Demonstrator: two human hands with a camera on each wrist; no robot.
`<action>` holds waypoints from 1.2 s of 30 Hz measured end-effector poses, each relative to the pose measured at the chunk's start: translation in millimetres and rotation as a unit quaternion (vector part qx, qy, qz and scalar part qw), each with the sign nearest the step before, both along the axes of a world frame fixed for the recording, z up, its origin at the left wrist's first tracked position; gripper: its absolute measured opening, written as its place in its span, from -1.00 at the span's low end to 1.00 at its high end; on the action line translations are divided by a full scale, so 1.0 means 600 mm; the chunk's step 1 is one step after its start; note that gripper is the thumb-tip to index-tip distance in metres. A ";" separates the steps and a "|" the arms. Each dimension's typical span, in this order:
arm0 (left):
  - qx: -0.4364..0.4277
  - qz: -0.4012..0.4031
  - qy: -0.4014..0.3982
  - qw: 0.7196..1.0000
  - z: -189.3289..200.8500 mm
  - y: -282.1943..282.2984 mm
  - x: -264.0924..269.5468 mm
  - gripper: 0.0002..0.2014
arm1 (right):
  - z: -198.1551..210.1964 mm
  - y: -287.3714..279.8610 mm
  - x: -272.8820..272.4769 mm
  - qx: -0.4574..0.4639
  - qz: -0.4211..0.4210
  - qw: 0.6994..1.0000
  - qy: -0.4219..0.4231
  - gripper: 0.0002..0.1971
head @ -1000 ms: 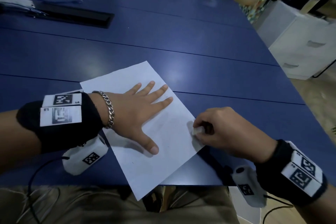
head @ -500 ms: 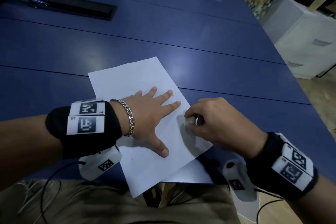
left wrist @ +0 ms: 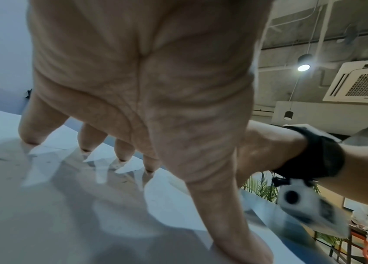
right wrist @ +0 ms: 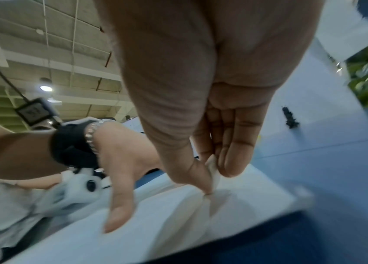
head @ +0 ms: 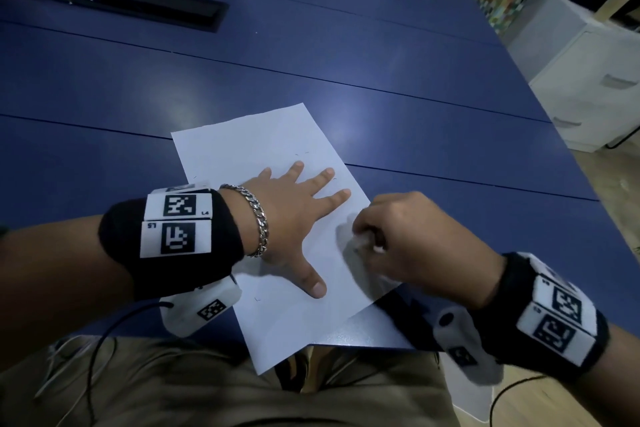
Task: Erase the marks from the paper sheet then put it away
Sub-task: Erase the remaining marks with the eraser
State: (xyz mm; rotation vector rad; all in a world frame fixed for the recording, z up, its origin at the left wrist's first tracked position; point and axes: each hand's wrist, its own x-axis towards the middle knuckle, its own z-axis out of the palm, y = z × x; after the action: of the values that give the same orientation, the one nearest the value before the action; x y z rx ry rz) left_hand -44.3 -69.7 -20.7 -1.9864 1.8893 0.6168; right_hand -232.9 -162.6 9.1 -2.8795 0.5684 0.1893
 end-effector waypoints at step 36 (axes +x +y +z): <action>0.072 -0.057 -0.026 0.995 0.019 0.022 0.075 0.35 | -0.015 0.033 -0.062 0.076 -0.026 0.996 -0.048 -0.87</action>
State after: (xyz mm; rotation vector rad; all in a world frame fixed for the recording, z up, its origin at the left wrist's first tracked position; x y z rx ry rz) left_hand 0.4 -56.5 -9.0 -1.7749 1.8579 0.6426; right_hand -270.3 -143.0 0.0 -2.7066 0.5844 0.0820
